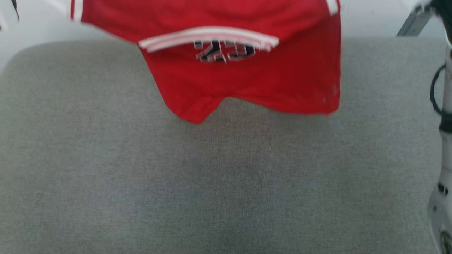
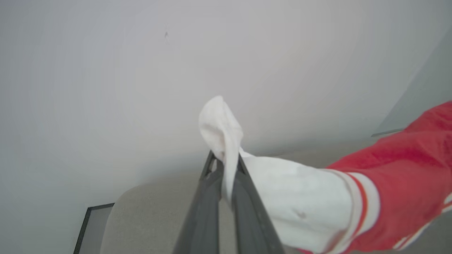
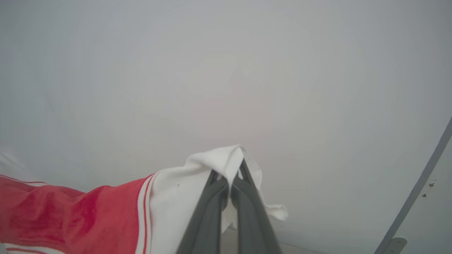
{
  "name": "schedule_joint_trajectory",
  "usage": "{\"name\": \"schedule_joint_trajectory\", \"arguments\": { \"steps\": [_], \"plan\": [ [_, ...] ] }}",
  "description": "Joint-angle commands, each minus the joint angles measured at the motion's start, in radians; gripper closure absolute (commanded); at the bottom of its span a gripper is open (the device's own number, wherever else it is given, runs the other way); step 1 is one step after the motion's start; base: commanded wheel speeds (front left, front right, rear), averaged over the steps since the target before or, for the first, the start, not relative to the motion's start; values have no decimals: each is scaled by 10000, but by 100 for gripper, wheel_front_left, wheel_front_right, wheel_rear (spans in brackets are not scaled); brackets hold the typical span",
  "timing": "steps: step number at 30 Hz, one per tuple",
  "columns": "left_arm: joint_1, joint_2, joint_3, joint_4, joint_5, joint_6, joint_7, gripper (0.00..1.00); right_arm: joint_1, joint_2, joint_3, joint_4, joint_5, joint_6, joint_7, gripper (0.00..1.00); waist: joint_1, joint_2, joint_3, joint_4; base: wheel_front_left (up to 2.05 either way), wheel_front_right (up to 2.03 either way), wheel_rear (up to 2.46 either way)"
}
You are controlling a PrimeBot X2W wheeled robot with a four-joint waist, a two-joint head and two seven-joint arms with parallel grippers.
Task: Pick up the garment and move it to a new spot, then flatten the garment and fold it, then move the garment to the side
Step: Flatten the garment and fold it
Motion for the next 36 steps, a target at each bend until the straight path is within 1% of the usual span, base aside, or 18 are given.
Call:
{"name": "schedule_joint_trajectory", "arguments": {
  "steps": [1, 5, 10, 12, 13, 14, 16, 18, 22, 26, 28, 32, 34, 36],
  "plan": [
    [-363, -152, -1, 232, 278, -48, -325, 100, -385, 27, 88, 401, -232, 1, -480, 100, 0, 0, 382, -34, 0, 0, 0],
    [-1205, -602, -60, 977, 984, -244, -1489, 100, -1414, 78, 294, 1635, -870, 1, -1923, 100, 0, 0, 954, -60, 0, 0, 0],
    [-2398, -1127, -20, 1975, 1856, -404, -3314, 100, -2655, 155, 481, 3095, -1704, -1, -3911, 100, 0, 0, 1551, -54, 0, 0, 0],
    [-2851, -1254, -40, 2290, 2266, -467, -4178, 100, -3141, 123, 565, 3603, -2091, 1, -4827, 100, 0, 0, 1754, -42, 0, 0, 0],
    [-3188, -1427, -11, 2616, 2565, -530, -5088, 100, -3525, 131, 538, 4116, -2419, -1, -5756, 100, 0, 0, 1907, -17, 0, 0, 0],
    [-3344, -1500, 6, 2757, 2691, -574, -5526, 100, -3712, 114, 579, 4335, -2630, -1, -6173, 100, 0, 0, 1985, -2, 0, 0, 0],
    [-3451, -1699, 7, 3078, 2714, -732, -6195, 100, -3959, 109, 636, 4847, -2956, 1, -6803, 100, 0, 0, 2099, 44, 0, 0, 0],
    [-3399, -1837, -50, 3429, 2697, -887, -6649, 100, -4079, 121, 833, 5366, -3164, 1, -7166, 100, 0, 0, 2187, 93, 0, 0, 0],
    [-2907, -2040, -298, 4177, 2633, -1105, -7080, 100, -3872, 221, 1287, 6356, -2994, -1, -7247, 100, 0, 0, 2300, 161, 0, 0, 0],
    [-2294, -2267, -474, 4846, 2389, -1214, -7145, 100, -3357, 276, 1968, 6995, -2288, -1, -6881, 100, 0, 0, 2310, 225, 0, 0, 0],
    [-1922, -2317, -628, 5126, 2279, -1277, -6931, 100, -2988, 283, 2363, 7150, -1826, -1, -6480, 100, 0, 0, 2268, 235, 0, 0, 0],
    [-1206, -2334, -1003, 5319, 1879, -1341, -6214, 100, -2091, 68, 3217, 6929, -719, -1, -5436, 100, 0, 0, 2099, 252, 0, 0, 0],
    [-739, -2244, -1201, 5172, 1707, -1344, -5783, 100, -1575, -98, 3404, 6706, -19, -1, -4815, 100, 0, 0, 1939, 265, 0, 0, 0],
    [-220, -2138, -1430, 4827, 1310, -1352, -5247, 100, -1087, -284, 3657, 6332, 491, 1, -4170, 100, 0, 0, 1782, 269, 0, 0, 0]
  ]
}}
